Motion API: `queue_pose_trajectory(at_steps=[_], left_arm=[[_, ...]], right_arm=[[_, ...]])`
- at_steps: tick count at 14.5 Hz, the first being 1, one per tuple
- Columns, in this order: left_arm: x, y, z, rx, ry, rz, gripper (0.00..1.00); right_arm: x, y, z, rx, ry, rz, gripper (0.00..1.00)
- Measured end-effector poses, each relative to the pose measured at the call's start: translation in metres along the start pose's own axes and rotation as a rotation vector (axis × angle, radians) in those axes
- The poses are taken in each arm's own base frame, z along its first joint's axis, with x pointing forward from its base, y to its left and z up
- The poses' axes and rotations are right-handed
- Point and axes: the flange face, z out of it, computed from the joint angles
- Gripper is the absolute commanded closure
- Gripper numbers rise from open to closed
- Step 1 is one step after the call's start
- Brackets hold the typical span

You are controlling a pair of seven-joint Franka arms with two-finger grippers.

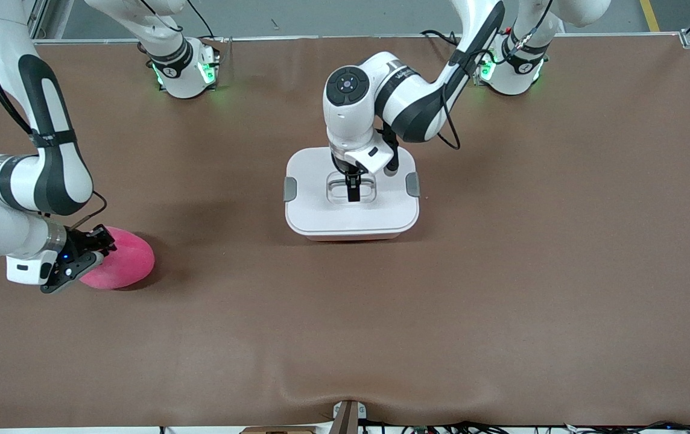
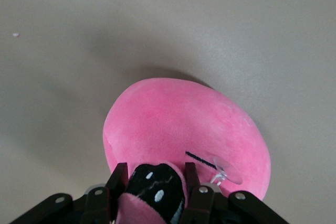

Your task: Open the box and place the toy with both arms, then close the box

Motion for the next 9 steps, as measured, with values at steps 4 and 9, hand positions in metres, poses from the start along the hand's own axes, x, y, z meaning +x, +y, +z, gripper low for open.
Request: queue_pose_trajectory(at_steps=[4,9], left_arm=[[-0.0004,-0.0052,0.0019,0.003,0.003,0.007,0.68],[-0.0015,-0.0041,-0.0004,-0.008,-0.01,0.006,1.0]], right_arm=[[-0.0048,-0.0002,-0.0054,0.025,-0.026,-0.001,0.43],[-0.0063,0.0005,-0.0106,0.029,-0.03,0.002,0.46]])
